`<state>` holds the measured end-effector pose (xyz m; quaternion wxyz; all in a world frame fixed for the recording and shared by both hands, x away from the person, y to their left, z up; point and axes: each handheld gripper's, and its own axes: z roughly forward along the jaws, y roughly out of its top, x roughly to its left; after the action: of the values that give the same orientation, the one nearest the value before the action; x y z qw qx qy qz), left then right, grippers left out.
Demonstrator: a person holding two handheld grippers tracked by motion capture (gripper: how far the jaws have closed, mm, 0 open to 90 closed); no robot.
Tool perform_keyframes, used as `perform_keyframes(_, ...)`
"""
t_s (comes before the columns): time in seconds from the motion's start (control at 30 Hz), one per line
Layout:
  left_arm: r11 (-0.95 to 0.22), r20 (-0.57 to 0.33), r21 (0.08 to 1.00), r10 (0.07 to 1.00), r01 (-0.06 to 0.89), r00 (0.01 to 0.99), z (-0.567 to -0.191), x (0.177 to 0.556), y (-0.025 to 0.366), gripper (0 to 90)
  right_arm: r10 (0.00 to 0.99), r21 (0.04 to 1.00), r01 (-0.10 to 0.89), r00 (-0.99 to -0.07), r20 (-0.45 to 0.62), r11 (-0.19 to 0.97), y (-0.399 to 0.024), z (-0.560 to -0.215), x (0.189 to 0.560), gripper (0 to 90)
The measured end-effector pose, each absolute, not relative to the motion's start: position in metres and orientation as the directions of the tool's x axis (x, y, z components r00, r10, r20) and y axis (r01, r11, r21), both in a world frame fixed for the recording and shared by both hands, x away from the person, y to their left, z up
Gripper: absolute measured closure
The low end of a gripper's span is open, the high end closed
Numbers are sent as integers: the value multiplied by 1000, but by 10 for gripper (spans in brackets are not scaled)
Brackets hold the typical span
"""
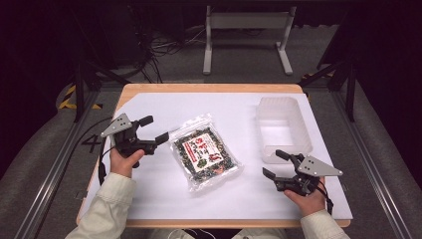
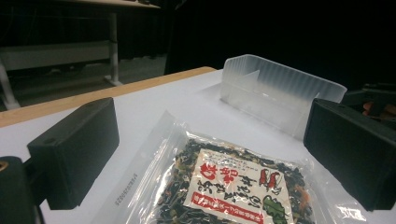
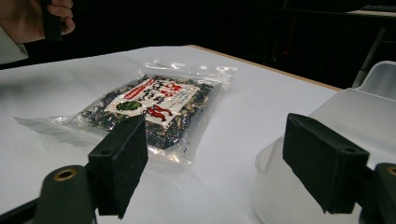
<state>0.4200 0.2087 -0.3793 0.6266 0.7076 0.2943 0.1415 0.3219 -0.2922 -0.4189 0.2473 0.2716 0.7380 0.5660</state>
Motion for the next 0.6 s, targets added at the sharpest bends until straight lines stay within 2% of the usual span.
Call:
perform_keyframes(0.43,-30,-189,963,627,266,755,-387,437,208,32,673,967,119,-737,-64,223,-290,-421,322,229)
perform_keyframes(0.6,-34,-211,951,658,308,723,-398,448,207,49,678,967,122,-732,-64,224,-292,-421,320,230)
